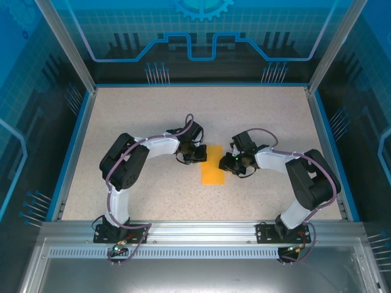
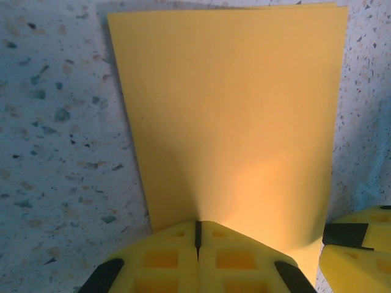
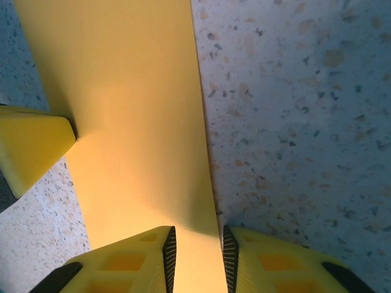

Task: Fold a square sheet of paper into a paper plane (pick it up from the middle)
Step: Third fold the triangle at the center of the table.

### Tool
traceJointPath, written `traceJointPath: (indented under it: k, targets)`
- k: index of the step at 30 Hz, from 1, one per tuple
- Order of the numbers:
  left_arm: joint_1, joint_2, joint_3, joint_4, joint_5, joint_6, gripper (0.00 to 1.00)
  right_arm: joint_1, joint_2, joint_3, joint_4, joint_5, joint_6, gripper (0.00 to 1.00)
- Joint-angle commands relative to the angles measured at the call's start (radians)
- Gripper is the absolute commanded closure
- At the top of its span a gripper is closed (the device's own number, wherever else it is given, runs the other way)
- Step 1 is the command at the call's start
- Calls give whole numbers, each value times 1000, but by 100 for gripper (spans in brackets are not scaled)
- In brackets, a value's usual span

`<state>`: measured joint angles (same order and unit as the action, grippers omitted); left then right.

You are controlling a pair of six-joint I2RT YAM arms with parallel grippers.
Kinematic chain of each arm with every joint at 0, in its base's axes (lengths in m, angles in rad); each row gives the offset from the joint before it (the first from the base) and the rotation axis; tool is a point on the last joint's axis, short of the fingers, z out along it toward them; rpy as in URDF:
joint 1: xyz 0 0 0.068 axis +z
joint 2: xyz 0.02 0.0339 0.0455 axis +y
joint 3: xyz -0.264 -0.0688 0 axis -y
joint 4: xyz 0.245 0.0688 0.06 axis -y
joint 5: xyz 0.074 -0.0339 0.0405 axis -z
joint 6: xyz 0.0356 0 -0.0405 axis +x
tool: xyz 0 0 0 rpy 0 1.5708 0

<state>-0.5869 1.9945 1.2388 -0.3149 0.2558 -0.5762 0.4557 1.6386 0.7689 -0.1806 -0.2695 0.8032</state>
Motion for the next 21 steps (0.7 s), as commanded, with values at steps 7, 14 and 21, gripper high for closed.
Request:
traceJointPath:
  k: [7, 14, 21]
  targets:
    - [3, 33, -39, -68, -27, 9, 94, 22, -12, -44, 76, -102, 26, 72]
    - [3, 29, -40, -67, -26, 10, 94, -3, -36, -78, 147, -140, 81, 68]
    - [3, 27, -40, -68, -26, 9, 93, -43, -19, -123, 314, -232, 161, 62]
